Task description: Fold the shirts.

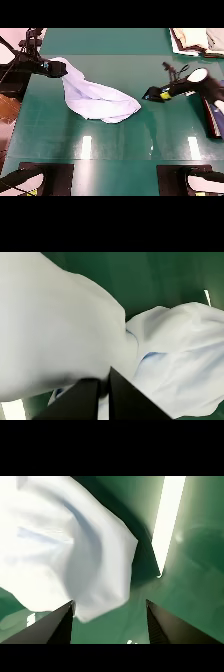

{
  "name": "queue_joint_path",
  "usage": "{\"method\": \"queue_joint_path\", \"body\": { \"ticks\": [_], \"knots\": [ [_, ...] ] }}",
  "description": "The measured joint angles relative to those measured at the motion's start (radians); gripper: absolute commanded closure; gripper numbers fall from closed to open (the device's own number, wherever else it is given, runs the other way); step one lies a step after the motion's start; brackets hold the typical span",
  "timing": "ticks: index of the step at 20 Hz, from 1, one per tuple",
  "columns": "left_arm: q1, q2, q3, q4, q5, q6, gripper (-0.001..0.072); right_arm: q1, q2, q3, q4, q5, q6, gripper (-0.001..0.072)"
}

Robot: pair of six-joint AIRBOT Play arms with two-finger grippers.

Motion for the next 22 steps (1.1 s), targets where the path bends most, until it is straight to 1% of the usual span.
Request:
{"method": "queue_joint_path", "body": {
  "ticks": [1, 2, 4, 7, 9, 12, 15, 18, 22],
  "knots": [
    [0.000, 0.000, 0.000, 0.000, -0.005, 0.000, 0.0681, 0.013, -0.035, -0.004, 0.009, -0.006, -0.006, 0.0206],
    [0.000, 0.000, 0.000, 0.000, -0.007, 0.000, 0.0681, 0.027, -0.070, -0.007, 0.018, -0.014, -0.011, 0.0310],
    [0.000, 0.000, 0.000, 0.000, -0.014, 0.000, 0.0681, 0.051, -0.124, -0.011, 0.047, -0.034, -0.033, 0.0692],
    [0.000, 0.003, 0.000, 0.000, -0.021, 0.000, 0.0682, 0.073, -0.153, -0.009, 0.116, -0.080, -0.105, 0.0698],
    [0.000, 0.016, 0.004, 0.000, -0.020, 0.000, 0.0682, 0.072, -0.132, 0.016, 0.145, -0.110, -0.133, 0.0699],
    [0.000, 0.068, 0.040, -0.001, -0.013, 0.000, 0.0681, 0.040, -0.039, 0.099, 0.161, -0.124, -0.156, 0.0699],
    [0.000, 0.158, 0.123, -0.006, -0.009, 0.000, 0.0682, 0.003, 0.097, 0.214, 0.126, -0.100, -0.163, 0.0699],
    [0.000, 0.264, 0.237, -0.020, -0.008, 0.000, 0.0682, -0.023, 0.248, 0.336, 0.055, -0.040, -0.135, 0.0699],
    [0.000, 0.376, 0.391, -0.048, -0.006, 0.000, 0.0682, -0.036, 0.414, 0.484, -0.112, 0.052, -0.034, 0.0700]
  ]
}}
